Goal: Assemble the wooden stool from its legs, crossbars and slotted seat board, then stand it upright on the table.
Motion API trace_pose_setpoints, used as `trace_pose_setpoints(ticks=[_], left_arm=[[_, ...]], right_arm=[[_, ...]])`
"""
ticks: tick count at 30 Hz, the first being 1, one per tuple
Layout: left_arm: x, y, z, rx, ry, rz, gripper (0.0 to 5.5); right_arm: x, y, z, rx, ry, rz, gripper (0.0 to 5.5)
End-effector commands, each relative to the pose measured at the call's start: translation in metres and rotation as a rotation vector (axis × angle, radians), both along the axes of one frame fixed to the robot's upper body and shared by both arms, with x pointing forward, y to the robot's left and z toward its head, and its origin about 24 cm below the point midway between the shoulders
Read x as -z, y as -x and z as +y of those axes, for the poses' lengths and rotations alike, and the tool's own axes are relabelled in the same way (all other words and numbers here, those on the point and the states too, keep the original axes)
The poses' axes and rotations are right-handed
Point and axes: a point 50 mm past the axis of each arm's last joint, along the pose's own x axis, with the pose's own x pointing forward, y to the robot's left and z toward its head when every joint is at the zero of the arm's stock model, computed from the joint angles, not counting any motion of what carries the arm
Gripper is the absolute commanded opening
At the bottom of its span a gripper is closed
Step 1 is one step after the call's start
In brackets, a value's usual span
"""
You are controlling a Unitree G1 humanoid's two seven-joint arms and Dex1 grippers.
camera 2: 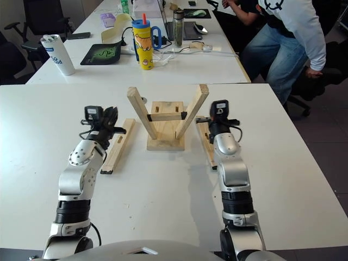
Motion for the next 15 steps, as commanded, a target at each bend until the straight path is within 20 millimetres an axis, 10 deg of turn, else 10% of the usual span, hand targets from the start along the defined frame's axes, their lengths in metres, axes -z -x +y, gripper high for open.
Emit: trace_pose_setpoints(ticks=[1,15], left_arm=[[-0.025,0.026,-0.074,0.386,0.094,0.003,0.65],[0.044,0.012,-0.011,0.119,-0.005,0.238,0.65]], right_arm=[[-0.021,0.012,0.053,-0.345,0.033,-0.042,0.00],[0.032,-0.006,-0.011,-0.111,0.152,0.234,0.00]])
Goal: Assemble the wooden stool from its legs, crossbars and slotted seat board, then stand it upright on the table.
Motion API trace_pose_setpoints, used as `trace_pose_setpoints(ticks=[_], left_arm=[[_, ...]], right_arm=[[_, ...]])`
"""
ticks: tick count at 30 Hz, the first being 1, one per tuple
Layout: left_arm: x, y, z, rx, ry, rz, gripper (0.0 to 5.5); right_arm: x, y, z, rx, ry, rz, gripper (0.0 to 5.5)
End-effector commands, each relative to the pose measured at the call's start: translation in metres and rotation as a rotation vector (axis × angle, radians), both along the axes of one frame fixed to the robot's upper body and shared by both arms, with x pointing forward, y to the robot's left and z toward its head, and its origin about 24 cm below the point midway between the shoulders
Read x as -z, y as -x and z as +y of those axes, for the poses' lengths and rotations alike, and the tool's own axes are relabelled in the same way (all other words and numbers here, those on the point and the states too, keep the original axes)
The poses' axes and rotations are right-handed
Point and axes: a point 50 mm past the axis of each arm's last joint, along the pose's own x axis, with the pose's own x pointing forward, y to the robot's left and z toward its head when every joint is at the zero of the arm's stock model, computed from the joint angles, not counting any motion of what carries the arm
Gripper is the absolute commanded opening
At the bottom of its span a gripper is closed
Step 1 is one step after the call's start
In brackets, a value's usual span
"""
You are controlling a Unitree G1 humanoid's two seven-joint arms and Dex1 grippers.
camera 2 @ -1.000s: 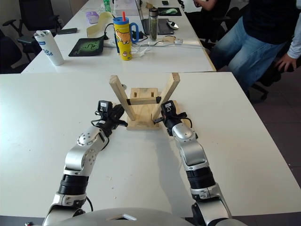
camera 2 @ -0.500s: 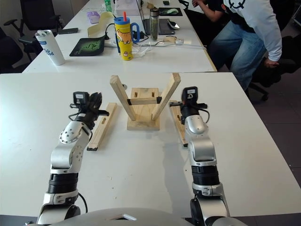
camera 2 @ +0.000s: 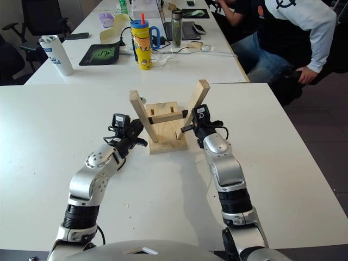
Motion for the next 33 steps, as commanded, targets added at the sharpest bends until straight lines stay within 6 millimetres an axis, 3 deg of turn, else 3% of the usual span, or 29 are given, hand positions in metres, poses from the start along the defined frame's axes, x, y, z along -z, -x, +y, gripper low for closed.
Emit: trace_pose_setpoints(ticks=[1,4,7,8,10,12,15,17,18,20,22,23,24,25,26,28,33], left_arm=[[0.009,0.000,-0.002,0.025,0.018,0.037,0.65],[0.011,-0.001,0.001,0.015,0.009,0.042,0.65],[0.013,-0.001,0.001,0.014,0.001,0.049,0.65],[0.014,-0.001,0.001,0.008,-0.003,0.050,0.65],[0.015,0.000,0.000,0.002,-0.005,0.051,0.65],[0.017,0.000,0.000,0.001,-0.006,0.055,0.65],[0.016,-0.001,0.000,-0.002,-0.008,0.054,0.65],[0.016,-0.001,0.001,-0.003,-0.005,0.053,0.65],[0.016,-0.001,0.000,-0.004,-0.001,0.052,0.65],[0.014,-0.001,0.000,-0.006,0.004,0.047,0.65],[0.013,-0.001,0.000,-0.008,0.007,0.041,0.65],[0.012,-0.001,0.000,-0.009,0.008,0.040,0.65],[0.012,-0.001,0.000,-0.008,0.009,0.039,0.65],[0.012,-0.001,0.001,-0.012,0.015,0.039,0.65],[0.012,0.000,0.001,-0.013,0.018,0.039,0.65],[0.012,0.002,0.001,-0.014,0.023,0.040,0.65],[0.008,-0.002,0.005,-0.014,0.021,0.023,0.65]], right_arm=[[0.005,-0.007,-0.017,0.028,-0.003,0.036,0.00],[-0.023,-0.026,-0.059,0.143,0.024,-0.085,0.00],[-0.070,-0.045,-0.088,0.236,0.029,-0.262,0.00],[-0.095,-0.052,-0.092,0.254,-0.009,-0.356,0.00],[-0.141,-0.057,-0.091,0.241,-0.102,-0.521,0.00],[-0.190,-0.051,-0.076,0.140,-0.229,-0.684,0.00],[-0.264,-0.019,-0.054,-0.088,-0.481,-0.906,0.00],[-0.287,-0.003,-0.048,-0.198,-0.607,-0.950,0.00],[-0.280,-0.003,-0.040,-0.251,-0.626,-0.888,0.00],[-0.224,-0.018,-0.015,-0.318,-0.549,-0.607,0.00],[-0.125,-0.030,0.002,-0.284,-0.467,-0.167,0.00],[-0.082,-0.026,0.006,-0.264,-0.368,-0.003,0.00],[-0.045,-0.016,0.009,-0.271,-0.288,0.151,0.00],[-0.023,-0.006,0.012,-0.277,-0.255,0.225,0.00],[-0.016,0.002,0.017,-0.299,-0.265,0.254,0.00],[-0.020,0.007,0.022,-0.326,-0.293,0.229,0.00],[-0.041,-0.008,0.015,-0.288,-0.306,0.129,0.00]])
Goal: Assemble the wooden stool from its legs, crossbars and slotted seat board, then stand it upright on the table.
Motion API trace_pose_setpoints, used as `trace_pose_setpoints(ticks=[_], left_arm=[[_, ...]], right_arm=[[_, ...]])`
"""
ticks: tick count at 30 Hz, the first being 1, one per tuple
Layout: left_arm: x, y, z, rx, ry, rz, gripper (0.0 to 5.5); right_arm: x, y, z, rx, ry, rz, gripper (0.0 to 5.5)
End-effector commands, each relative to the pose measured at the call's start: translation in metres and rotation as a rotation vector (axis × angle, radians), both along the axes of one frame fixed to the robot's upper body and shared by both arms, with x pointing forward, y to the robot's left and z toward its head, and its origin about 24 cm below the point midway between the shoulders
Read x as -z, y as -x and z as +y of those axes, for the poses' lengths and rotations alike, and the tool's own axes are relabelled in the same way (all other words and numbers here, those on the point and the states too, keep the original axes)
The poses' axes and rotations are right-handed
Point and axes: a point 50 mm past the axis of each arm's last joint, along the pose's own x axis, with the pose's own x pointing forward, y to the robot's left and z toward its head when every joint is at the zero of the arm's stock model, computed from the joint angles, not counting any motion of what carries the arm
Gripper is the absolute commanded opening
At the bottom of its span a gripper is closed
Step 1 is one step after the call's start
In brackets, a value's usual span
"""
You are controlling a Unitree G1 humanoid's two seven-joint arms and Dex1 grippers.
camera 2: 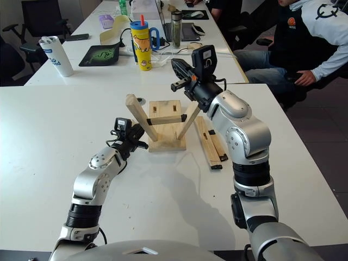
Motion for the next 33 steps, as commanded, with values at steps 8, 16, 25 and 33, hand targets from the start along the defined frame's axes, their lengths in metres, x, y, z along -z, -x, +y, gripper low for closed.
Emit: trace_pose_setpoints(ticks=[8,16,25,33], left_arm=[[-0.156,-0.038,0.058,-0.116,0.106,-0.560,0.65],[-0.290,-0.026,0.038,0.041,0.561,-0.814,0.65],[0.001,-0.047,-0.022,0.056,0.072,0.138,0.65],[-0.049,-0.052,-0.028,0.064,0.167,-0.112,0.65]], right_arm=[[0.074,-0.009,-0.001,0.055,0.042,0.334,0.00],[0.070,-0.014,0.002,0.075,0.017,0.309,0.00],[0.069,-0.016,-0.004,0.102,0.003,0.303,0.00],[0.070,-0.016,-0.007,0.114,0.006,0.302,0.00]])
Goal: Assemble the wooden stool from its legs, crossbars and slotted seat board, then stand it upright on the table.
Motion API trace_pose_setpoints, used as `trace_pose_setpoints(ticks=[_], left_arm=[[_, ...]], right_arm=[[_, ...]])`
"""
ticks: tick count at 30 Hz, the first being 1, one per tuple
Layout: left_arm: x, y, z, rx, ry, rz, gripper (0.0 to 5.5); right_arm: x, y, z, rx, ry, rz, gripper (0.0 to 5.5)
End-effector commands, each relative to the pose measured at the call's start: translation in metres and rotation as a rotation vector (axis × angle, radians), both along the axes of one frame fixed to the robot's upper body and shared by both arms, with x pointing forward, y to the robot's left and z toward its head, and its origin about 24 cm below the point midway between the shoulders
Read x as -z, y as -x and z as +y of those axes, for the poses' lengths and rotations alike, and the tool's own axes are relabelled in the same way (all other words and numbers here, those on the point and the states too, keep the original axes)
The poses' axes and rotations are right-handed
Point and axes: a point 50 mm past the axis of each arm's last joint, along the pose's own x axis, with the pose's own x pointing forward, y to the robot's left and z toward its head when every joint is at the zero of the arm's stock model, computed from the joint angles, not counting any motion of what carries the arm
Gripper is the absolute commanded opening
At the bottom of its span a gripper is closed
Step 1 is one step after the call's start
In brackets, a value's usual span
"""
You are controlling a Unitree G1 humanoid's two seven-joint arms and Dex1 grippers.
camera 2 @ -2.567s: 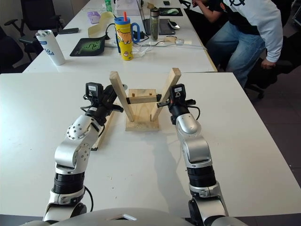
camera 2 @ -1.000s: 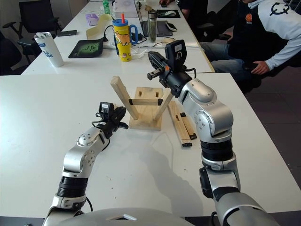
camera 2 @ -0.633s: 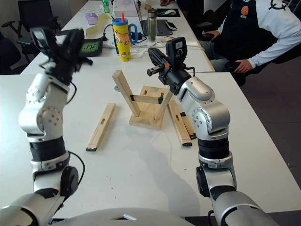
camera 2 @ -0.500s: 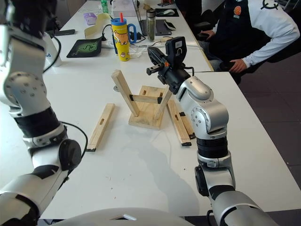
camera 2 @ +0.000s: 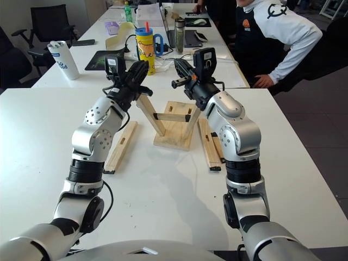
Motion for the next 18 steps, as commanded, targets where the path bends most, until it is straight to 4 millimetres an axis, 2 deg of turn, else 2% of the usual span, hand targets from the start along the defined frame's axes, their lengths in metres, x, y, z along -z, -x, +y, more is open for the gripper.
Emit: trace_pose_setpoints(ticks=[1,4,6,9,11,13,15,17,18], left_arm=[[0.047,0.005,-0.005,0.008,0.013,0.212,0.65],[0.020,0.002,-0.005,-0.006,0.064,0.138,0.65],[0.005,0.002,-0.008,-0.001,0.092,0.099,0.65],[-0.001,0.001,-0.009,-0.010,0.075,0.101,0.65],[0.002,-0.001,-0.007,-0.026,0.067,0.116,0.65],[0.004,-0.002,-0.006,-0.039,0.062,0.124,0.65],[0.005,-0.002,-0.005,-0.044,0.061,0.130,0.65],[0.006,-0.001,-0.005,-0.044,0.061,0.134,0.65],[0.006,-0.001,-0.005,-0.044,0.060,0.138,0.65]], right_arm=[[0.057,-0.001,-0.005,0.030,0.047,0.262,0.00],[0.036,-0.007,-0.005,0.080,0.070,0.091,0.00],[0.015,-0.012,-0.006,0.113,-0.011,-0.002,0.00],[-0.037,-0.016,-0.008,0.147,-0.115,-0.225,0.00],[-0.081,-0.016,-0.010,0.173,-0.186,-0.370,0.00],[-0.140,-0.003,-0.025,0.248,-0.302,-0.586,0.00],[-0.182,0.019,-0.048,0.334,-0.414,-0.772,0.00],[-0.198,0.035,-0.062,0.379,-0.465,-0.889,0.00],[-0.198,0.037,-0.064,0.384,-0.454,-0.903,0.00]])
